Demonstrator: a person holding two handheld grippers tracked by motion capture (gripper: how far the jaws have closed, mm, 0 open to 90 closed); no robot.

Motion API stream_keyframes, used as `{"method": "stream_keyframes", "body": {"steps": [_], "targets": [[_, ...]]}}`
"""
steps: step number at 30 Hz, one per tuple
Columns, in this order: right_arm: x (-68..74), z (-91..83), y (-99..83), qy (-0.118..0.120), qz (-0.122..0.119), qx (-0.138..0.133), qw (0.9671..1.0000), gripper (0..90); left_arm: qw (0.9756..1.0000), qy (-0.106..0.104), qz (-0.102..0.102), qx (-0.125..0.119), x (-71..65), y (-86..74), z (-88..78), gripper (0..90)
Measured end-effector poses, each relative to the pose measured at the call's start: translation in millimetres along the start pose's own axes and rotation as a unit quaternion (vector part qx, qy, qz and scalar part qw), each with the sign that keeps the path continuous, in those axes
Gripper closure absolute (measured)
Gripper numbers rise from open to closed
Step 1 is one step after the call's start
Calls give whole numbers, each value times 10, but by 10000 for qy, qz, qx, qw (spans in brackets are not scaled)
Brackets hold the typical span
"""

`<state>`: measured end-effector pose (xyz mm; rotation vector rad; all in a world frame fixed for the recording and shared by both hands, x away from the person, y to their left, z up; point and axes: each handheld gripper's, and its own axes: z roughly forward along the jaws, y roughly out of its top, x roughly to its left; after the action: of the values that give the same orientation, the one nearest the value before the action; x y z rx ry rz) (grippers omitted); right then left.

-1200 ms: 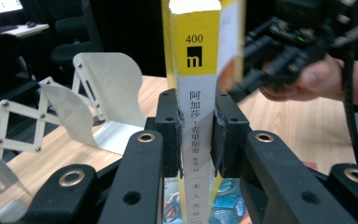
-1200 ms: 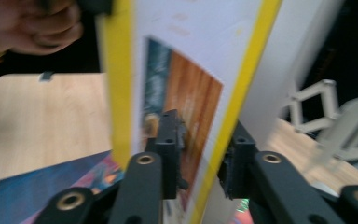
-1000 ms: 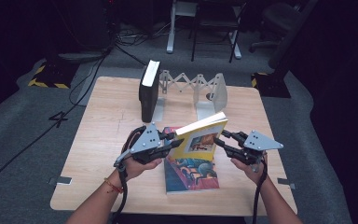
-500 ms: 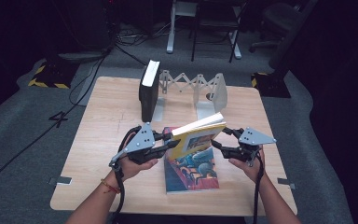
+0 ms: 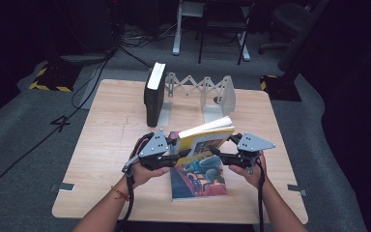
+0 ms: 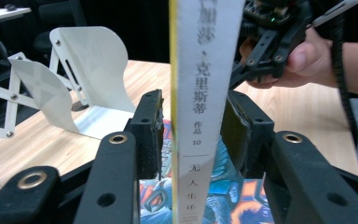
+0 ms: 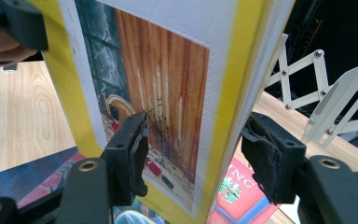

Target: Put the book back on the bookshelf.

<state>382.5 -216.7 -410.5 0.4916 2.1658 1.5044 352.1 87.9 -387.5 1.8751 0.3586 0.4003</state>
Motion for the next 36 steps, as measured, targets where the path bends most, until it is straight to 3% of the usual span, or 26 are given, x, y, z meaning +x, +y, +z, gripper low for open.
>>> {"method": "stream_keyframes", "body": {"steps": [3, 5, 8, 18, 27, 36], "targets": [[-2, 12, 5, -5, 44, -9, 10000, 421, 9999, 103, -12, -63, 8, 29, 36, 571], [1, 19, 7, -16, 61, -14, 10000, 420, 9999, 19, -20, -155, 30, 58, 45, 570], [3, 24, 11, -31, 73, -13, 10000, 419, 9997, 71, -50, -233, 51, 115, 67, 574], [15, 39, 23, -38, 103, -5, 9999, 389, 9994, -53, -130, -307, 105, 267, 155, 581], [20, 31, 24, -9, 103, 51, 9999, 357, 9998, -109, 38, -186, 96, 314, 166, 741], [-12, -188, -60, -112, -12, 350, 9993, 324, 9998, 41, -72, -169, 102, 309, 134, 750]]}}
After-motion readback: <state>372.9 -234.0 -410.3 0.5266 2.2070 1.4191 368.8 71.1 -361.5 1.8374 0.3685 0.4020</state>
